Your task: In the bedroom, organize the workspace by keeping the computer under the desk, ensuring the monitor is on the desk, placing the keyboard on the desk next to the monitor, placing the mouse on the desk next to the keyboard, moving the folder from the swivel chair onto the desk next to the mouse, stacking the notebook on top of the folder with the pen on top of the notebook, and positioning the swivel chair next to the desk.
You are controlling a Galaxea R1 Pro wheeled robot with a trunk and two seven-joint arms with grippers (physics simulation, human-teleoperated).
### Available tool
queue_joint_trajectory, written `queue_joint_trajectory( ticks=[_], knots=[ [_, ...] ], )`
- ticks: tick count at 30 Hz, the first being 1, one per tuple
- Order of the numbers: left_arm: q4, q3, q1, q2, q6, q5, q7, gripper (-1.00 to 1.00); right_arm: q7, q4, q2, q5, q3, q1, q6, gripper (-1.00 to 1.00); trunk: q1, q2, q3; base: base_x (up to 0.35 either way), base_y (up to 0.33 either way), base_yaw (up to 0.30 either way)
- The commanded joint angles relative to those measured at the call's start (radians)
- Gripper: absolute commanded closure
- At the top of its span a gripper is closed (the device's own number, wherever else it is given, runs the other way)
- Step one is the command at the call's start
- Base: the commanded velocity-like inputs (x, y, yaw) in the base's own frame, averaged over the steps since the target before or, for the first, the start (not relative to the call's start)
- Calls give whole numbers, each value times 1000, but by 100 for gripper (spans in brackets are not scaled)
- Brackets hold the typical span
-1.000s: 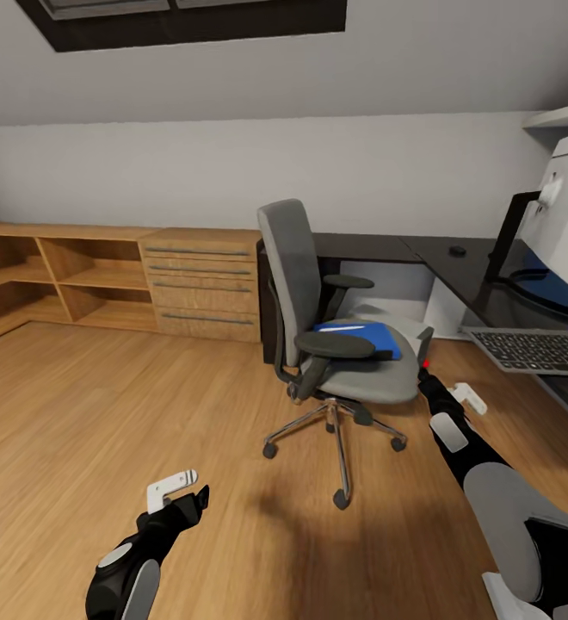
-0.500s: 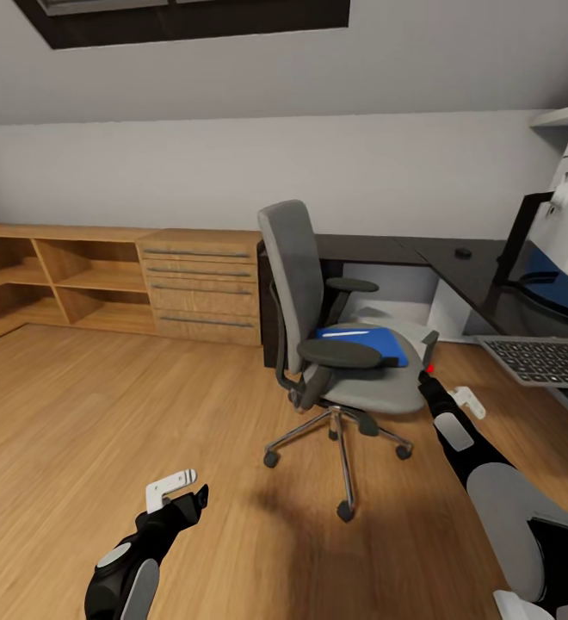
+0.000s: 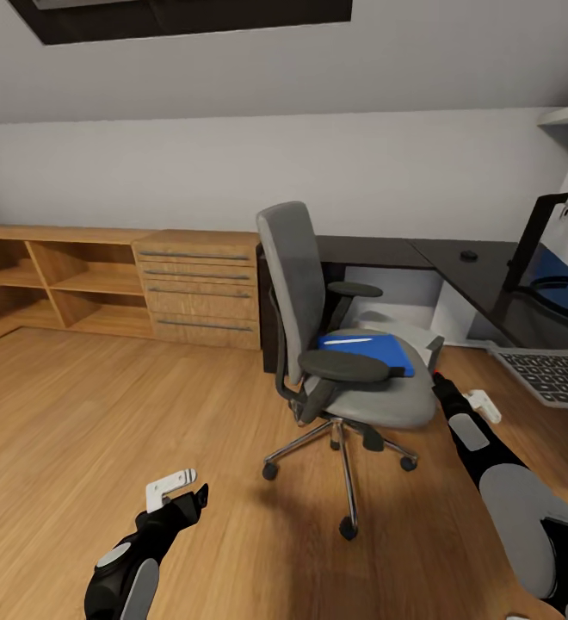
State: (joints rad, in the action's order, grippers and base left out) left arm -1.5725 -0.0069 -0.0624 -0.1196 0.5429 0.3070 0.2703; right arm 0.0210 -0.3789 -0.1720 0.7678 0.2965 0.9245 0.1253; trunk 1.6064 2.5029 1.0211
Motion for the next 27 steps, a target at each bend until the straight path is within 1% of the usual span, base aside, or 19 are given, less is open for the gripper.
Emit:
queue_joint_trajectory(
  ticks=[1,8,16,27],
  knots=[
    [-1,-1,-1,0,3,11,9,-100,1,0,-4,11,6,0,-8,-100,0,0,1,23,0,0],
    [-1,-1,-1,0,4,11,9,-100,-1,0,-17,10,44,0,-37,-100,0,0,1,9,0,0],
    [-1,-1,-1,0,3,11,9,-100,0,0,-29,11,53,0,-45,-100,0,0,1,10,0,0],
    [-3,-1,-1,0,3,11,9,-100,2,8,-35,11,58,0,-80,-100,0,0,1,206,0,0]
  ],
)
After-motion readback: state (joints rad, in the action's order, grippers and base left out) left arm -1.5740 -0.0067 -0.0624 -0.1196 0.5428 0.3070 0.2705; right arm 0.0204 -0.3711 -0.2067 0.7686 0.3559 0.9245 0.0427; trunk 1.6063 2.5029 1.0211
